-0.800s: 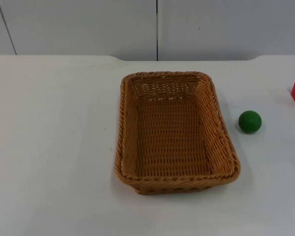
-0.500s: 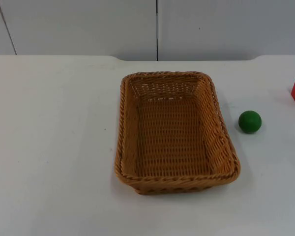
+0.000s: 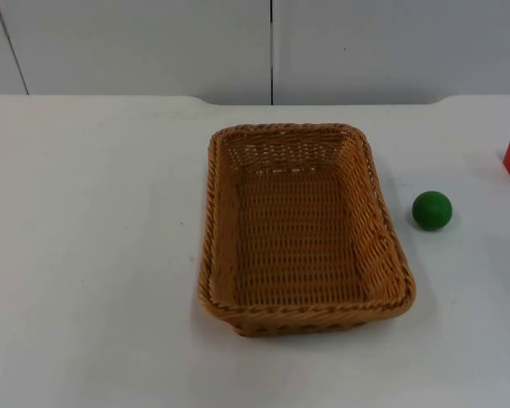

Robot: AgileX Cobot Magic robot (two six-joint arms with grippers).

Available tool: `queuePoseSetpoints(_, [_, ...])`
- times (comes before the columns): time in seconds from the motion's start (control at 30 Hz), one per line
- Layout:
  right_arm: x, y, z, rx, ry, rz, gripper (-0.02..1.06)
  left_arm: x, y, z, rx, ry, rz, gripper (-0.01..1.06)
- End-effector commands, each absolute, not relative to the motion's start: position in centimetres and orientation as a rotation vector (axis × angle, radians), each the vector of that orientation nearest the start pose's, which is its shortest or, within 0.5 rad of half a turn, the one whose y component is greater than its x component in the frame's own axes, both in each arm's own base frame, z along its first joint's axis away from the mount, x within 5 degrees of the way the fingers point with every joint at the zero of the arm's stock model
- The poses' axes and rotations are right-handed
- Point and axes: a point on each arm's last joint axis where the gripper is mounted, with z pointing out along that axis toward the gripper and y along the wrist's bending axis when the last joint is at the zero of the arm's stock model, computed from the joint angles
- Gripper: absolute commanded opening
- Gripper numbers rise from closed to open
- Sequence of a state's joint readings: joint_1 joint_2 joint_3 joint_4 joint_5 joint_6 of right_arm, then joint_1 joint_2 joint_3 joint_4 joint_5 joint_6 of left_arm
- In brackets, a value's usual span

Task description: Pick up the basket with the left hand and place the object to the left of the red cylinder into the basket with the right hand.

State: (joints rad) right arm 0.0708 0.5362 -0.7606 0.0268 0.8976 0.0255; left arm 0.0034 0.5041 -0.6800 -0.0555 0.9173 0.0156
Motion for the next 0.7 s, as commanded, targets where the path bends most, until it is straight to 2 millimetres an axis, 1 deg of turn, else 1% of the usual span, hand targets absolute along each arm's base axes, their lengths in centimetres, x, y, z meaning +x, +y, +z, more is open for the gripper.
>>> queuePoseSetpoints(0.0, [10.9,0.9,34.9,-0.05,2.179,0.076,1.05,10.2,-0.5,32.6,-0.008,2.246,-0.075,1.05])
queuePoseSetpoints(0.03, [10.9,0.9,34.9,-0.05,2.179,0.076,1.05,10.2,-0.5,32.6,-0.008,2.246,-0.075,1.05])
queuePoseSetpoints(0.07, [12.2,1.0,34.7,-0.049,2.191,0.076,1.05,11.3,-0.5,32.4,-0.006,2.27,-0.073,1.05])
queuePoseSetpoints(0.17, [14.4,1.1,33.8,-0.048,2.238,0.074,1.05,13.4,-0.5,31.4,-0.016,2.335,-0.087,1.05])
queuePoseSetpoints(0.2, [14.4,1.1,33.8,-0.048,2.238,0.074,1.05,13.4,-0.5,31.4,-0.016,2.335,-0.087,1.05])
queuePoseSetpoints(0.33, [16.4,1.2,32.3,-0.048,2.329,0.071,1.05,15.3,-0.7,30.2,-0.029,2.404,-0.113,1.05])
queuePoseSetpoints(0.37, [16.4,1.2,32.3,-0.048,2.329,0.071,1.05,15.3,-0.7,30.2,-0.029,2.404,-0.113,1.05])
queuePoseSetpoints(0.5, [17.3,1.3,31.5,-0.049,2.381,0.069,1.05,16.4,-0.8,29.5,-0.027,2.436,-0.133,1.05])
queuePoseSetpoints(0.67, [17.5,1.3,31.4,-0.049,2.385,0.069,1.05,17.2,-1.1,29.0,-0.017,2.45,-0.171,1.05])
